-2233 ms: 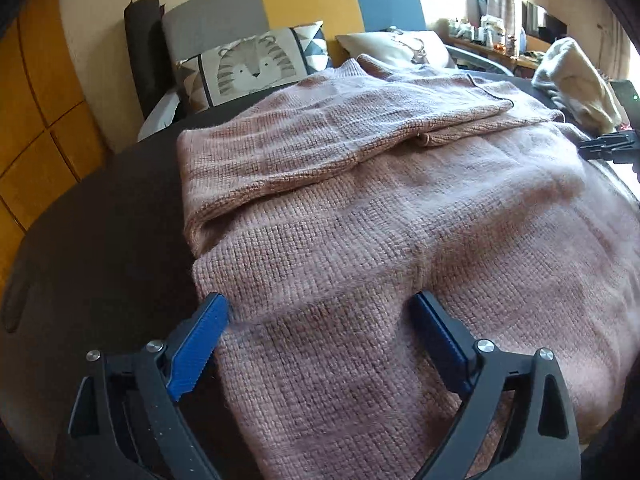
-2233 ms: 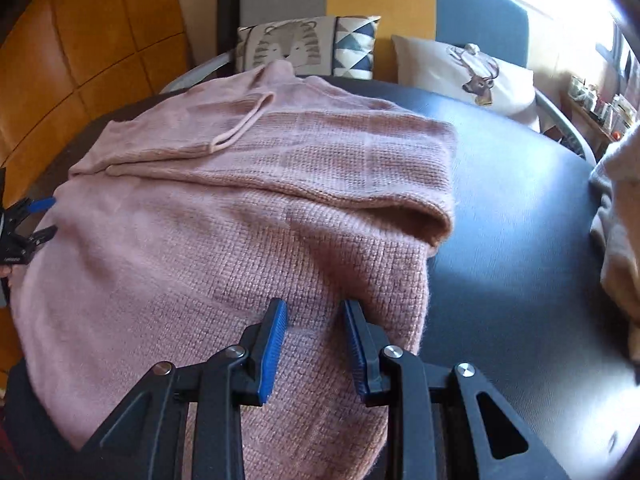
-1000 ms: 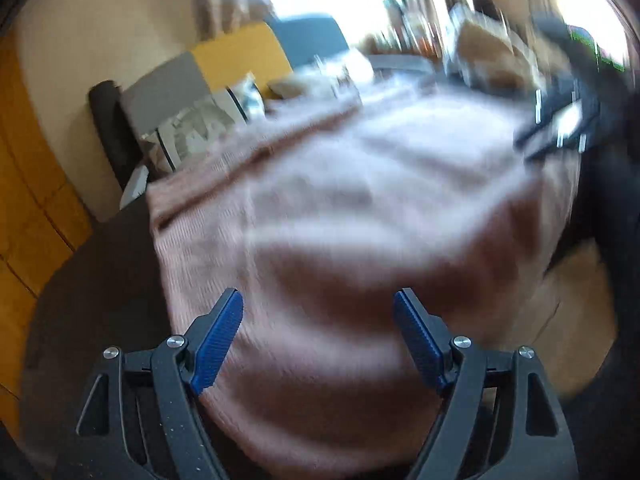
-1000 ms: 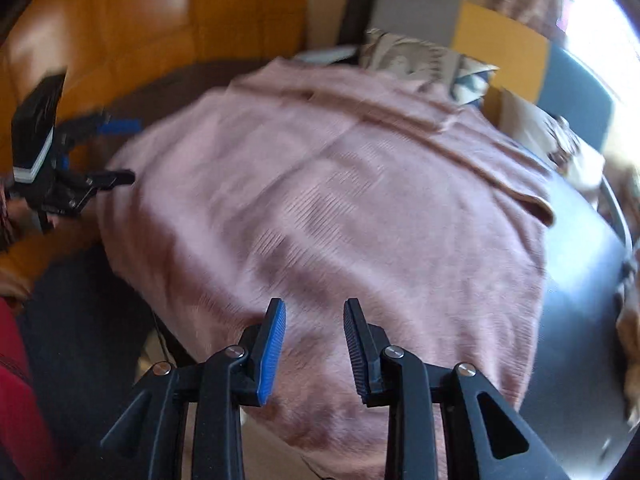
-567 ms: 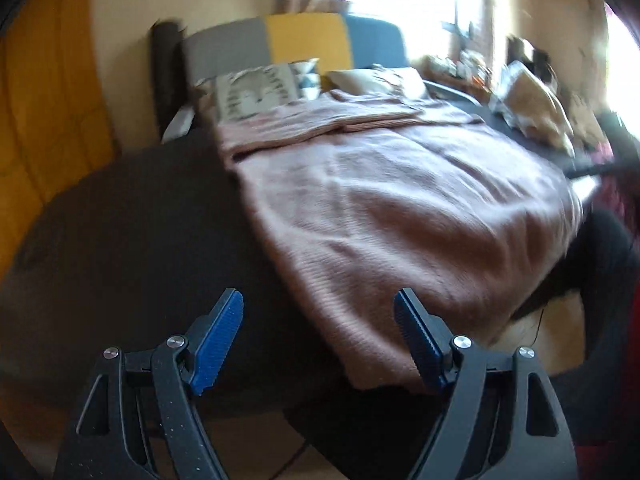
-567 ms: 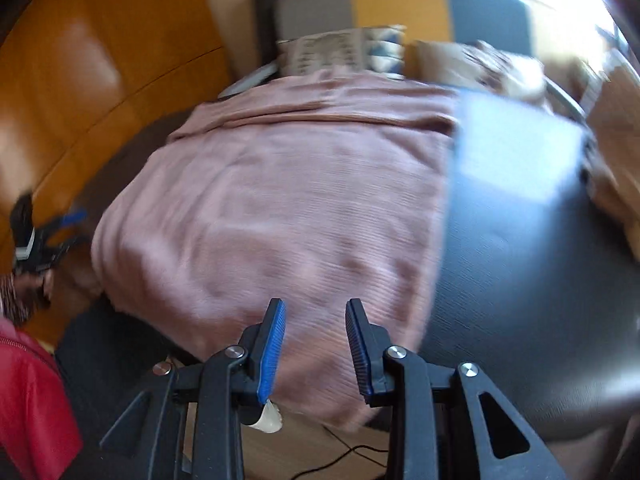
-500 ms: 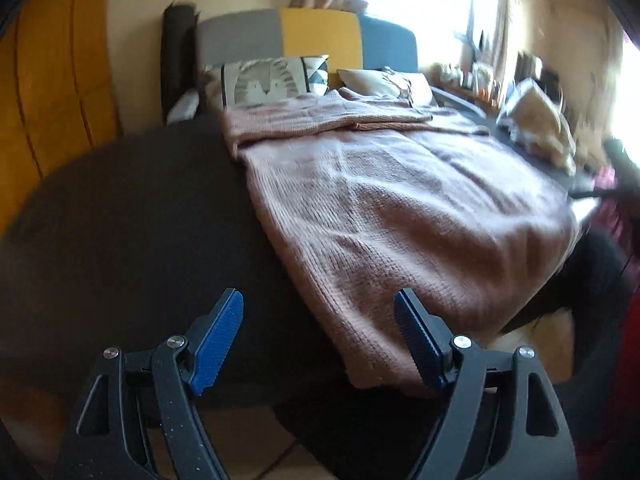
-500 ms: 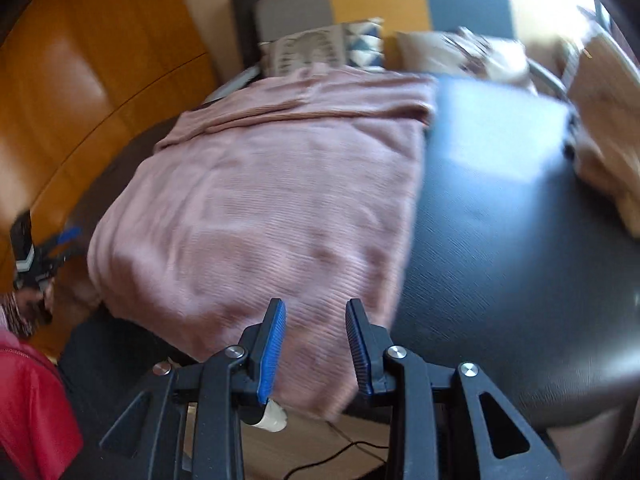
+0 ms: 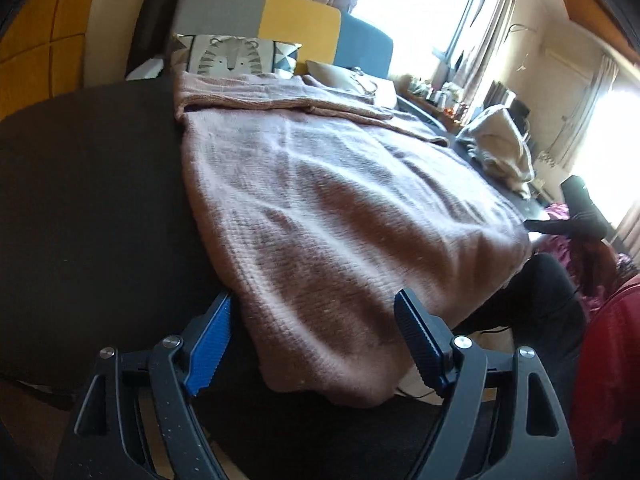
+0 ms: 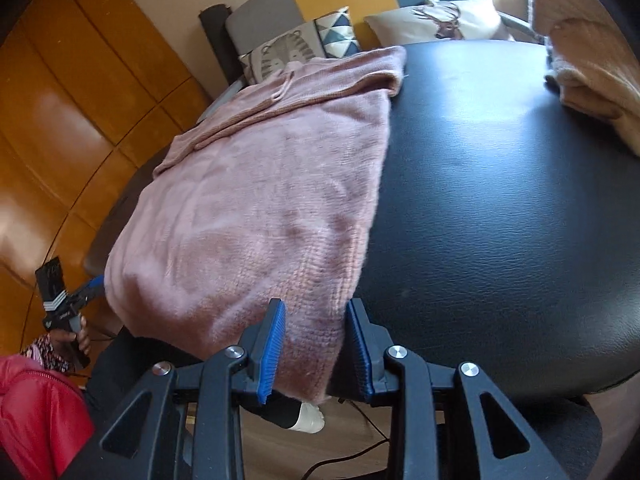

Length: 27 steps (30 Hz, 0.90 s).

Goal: Fold clothes

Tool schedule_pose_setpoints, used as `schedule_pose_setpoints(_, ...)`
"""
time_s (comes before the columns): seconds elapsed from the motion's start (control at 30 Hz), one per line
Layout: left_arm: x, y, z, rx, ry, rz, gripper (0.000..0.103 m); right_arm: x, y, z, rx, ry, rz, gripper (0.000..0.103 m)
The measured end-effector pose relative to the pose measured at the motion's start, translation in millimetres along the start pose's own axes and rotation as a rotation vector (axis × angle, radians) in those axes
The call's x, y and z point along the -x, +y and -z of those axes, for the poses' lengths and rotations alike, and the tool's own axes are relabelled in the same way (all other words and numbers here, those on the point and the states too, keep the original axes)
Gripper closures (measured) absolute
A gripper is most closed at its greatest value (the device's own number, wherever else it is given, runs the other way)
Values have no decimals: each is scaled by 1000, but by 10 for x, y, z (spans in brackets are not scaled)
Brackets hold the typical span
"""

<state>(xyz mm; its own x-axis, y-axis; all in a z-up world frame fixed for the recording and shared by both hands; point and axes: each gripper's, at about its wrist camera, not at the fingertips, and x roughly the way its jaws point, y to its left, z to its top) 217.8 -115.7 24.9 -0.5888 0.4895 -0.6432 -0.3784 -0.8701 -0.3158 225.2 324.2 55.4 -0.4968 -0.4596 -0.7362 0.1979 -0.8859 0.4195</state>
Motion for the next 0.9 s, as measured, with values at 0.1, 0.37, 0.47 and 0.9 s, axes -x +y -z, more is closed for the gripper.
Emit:
schedule_pose_setpoints(0.1, -19, -6, -21, 7, -1, 13, 22, -23, 31, 14, 11, -5, -20, 71)
schedule_pose_setpoints(0.37, -39, -33, -8, 4, 22, 71, 22, -3, -26, 54, -19, 28, -83, 71)
schedule_pose_setpoints(0.47, -77, -16, -31, 47, 24, 146, 22, -1, -180, 123, -102, 46, -187, 71)
schedule_pose_setpoints(0.9, -242, 39, -131, 111, 75, 102, 80, -213, 41, 48, -99, 3, -221, 74)
